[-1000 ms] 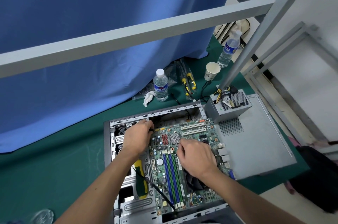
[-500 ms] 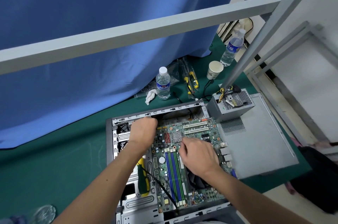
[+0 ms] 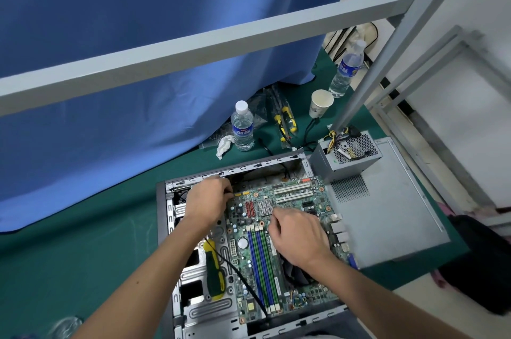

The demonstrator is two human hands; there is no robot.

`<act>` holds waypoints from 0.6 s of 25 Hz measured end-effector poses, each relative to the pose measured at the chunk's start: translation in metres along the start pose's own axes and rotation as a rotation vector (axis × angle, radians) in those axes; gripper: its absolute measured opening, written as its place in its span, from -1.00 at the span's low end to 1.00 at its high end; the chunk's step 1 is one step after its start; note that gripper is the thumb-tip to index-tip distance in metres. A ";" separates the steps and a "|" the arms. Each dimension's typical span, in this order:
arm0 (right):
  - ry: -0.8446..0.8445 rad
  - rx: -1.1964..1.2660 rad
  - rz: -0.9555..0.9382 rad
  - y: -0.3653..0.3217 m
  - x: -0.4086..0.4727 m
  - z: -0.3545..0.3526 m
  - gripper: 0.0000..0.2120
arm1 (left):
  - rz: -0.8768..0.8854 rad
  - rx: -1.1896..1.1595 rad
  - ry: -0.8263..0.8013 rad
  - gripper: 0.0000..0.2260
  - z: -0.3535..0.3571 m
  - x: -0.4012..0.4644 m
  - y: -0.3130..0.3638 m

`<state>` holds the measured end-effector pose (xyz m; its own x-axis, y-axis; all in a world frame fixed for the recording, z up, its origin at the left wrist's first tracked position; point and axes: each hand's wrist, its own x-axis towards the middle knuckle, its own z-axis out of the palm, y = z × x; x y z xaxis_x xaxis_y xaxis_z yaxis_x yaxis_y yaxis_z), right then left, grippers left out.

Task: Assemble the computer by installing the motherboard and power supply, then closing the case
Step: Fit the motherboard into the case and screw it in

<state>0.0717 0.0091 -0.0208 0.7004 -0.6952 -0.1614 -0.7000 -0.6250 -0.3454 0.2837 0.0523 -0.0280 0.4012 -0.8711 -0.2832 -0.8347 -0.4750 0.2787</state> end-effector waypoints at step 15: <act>-0.004 -0.003 0.005 0.000 0.000 0.001 -0.70 | -0.137 -0.053 -0.022 -0.88 0.006 0.005 0.007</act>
<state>0.0716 0.0094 -0.0223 0.6976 -0.6968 -0.1668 -0.7037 -0.6226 -0.3423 0.2772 0.0455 -0.0329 0.5014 -0.7947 -0.3422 -0.7512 -0.5960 0.2836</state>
